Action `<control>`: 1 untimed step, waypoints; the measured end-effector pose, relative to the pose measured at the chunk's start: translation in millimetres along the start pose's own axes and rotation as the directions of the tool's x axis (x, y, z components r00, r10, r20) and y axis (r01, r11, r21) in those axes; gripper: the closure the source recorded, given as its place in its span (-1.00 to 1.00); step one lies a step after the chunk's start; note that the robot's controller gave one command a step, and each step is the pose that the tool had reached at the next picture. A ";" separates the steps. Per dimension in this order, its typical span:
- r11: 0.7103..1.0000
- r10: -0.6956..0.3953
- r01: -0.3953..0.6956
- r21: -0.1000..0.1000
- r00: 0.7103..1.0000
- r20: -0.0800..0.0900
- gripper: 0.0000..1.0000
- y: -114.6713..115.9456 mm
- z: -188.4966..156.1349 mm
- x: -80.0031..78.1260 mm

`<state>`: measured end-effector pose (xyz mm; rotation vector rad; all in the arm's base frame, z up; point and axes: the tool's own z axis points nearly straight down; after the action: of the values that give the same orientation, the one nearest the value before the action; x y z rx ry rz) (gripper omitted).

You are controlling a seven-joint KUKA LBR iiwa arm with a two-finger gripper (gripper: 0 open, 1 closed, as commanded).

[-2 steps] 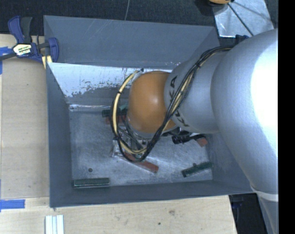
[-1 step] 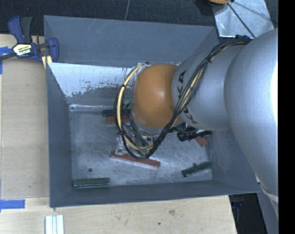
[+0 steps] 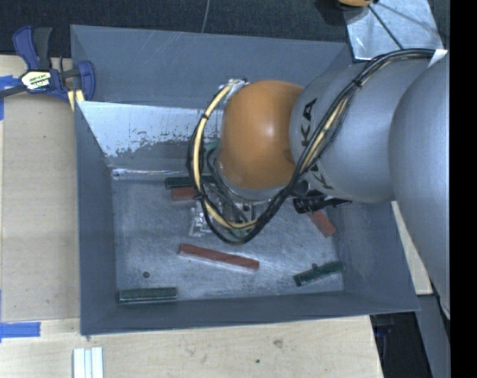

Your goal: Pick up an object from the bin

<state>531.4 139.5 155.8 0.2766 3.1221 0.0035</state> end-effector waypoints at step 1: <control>1.000 0.004 -0.004 0.001 1.000 -0.003 1.00 1.8 18.2 2.3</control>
Offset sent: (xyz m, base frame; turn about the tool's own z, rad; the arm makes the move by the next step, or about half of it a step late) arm -0.0007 0.0053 0.0596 -0.0199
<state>529.6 141.7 137.6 0.2835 3.1250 0.0017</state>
